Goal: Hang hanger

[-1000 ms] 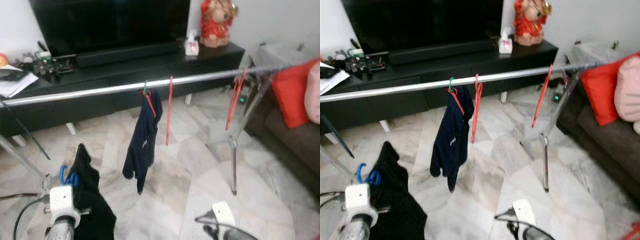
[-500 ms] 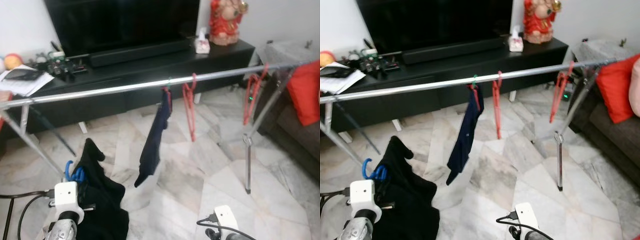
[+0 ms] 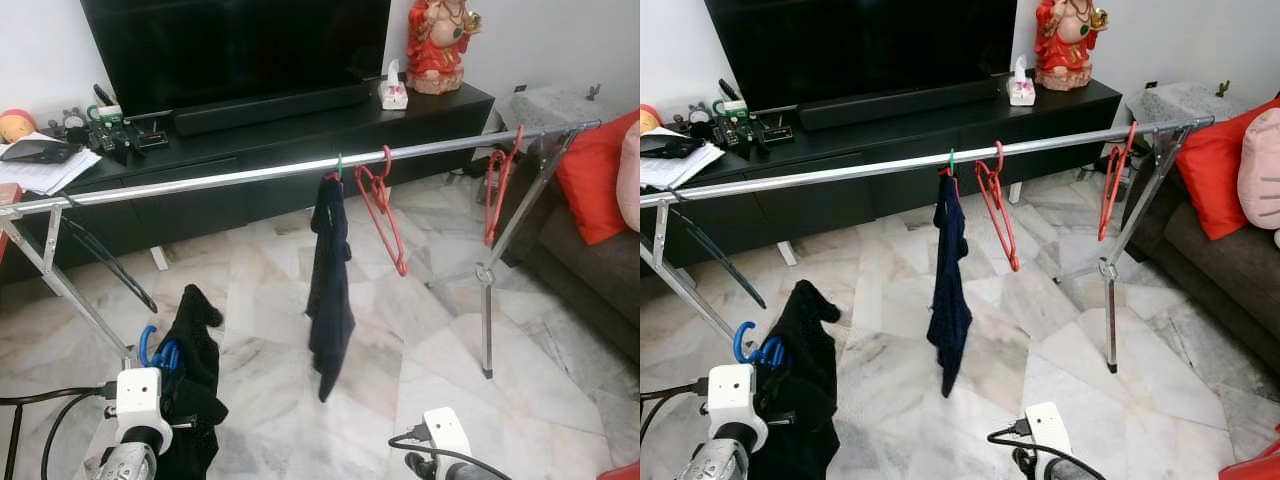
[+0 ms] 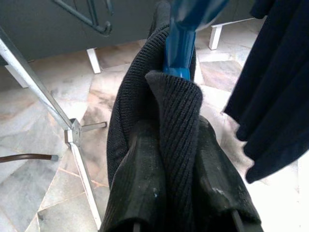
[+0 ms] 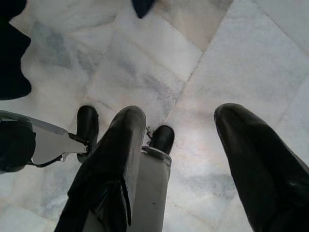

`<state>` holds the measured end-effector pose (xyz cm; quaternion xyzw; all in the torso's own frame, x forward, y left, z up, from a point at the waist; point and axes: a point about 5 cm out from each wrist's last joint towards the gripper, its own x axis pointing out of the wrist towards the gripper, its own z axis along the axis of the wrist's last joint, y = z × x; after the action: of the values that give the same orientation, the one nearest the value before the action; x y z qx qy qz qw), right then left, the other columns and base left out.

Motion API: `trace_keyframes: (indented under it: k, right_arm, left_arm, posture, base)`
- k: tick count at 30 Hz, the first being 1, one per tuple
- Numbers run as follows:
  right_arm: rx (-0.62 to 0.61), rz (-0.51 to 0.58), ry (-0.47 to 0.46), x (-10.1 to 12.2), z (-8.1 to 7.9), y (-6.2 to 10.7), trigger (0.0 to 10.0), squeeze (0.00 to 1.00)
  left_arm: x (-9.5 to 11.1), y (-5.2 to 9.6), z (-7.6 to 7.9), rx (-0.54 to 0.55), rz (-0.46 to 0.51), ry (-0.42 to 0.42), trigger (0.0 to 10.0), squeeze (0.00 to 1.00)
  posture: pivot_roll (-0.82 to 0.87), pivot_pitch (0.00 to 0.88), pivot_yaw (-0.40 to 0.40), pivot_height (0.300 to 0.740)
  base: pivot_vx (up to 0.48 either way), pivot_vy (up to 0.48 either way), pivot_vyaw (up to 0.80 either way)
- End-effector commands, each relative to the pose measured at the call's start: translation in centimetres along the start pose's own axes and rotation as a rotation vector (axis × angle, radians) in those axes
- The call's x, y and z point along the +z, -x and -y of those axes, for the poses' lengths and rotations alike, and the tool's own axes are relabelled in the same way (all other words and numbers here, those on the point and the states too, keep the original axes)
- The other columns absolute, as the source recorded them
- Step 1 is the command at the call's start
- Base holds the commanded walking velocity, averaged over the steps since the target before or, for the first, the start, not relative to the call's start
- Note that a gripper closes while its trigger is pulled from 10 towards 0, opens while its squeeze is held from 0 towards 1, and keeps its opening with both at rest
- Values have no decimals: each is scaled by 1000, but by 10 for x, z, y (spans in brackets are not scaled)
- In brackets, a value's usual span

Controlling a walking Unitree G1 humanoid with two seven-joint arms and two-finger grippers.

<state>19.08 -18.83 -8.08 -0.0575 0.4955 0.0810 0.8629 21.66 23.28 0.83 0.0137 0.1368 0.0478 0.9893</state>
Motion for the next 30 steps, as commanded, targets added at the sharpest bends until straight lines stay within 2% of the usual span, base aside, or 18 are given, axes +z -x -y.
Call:
trace_keyframes:
  k: [1,16,20,30]
  right_arm:
    - [-4,7,3,3,1,0,10000,0]
    - [-12,8,-2,3,1,0,10000,0]
    - [-22,4,-29,1,1,0,10000,0]
    - [-29,-1,-20,1,1,0,10000,0]
  left_arm:
    - [12,-5,1,-14,44,-10,10000,0]
    - [13,-5,1,-32,42,-23,10000,0]
    - [16,-8,3,-50,45,-32,10000,0]
    - [18,-10,4,-67,46,-42,10000,0]
  posture:
    - [-56,0,27,740]
    - [-55,0,29,740]
    - [-62,0,36,740]
    - [-56,0,36,740]
  base:
    - [262,0,0]
    - [278,0,0]
    - [303,0,-794]
    - [304,0,0]
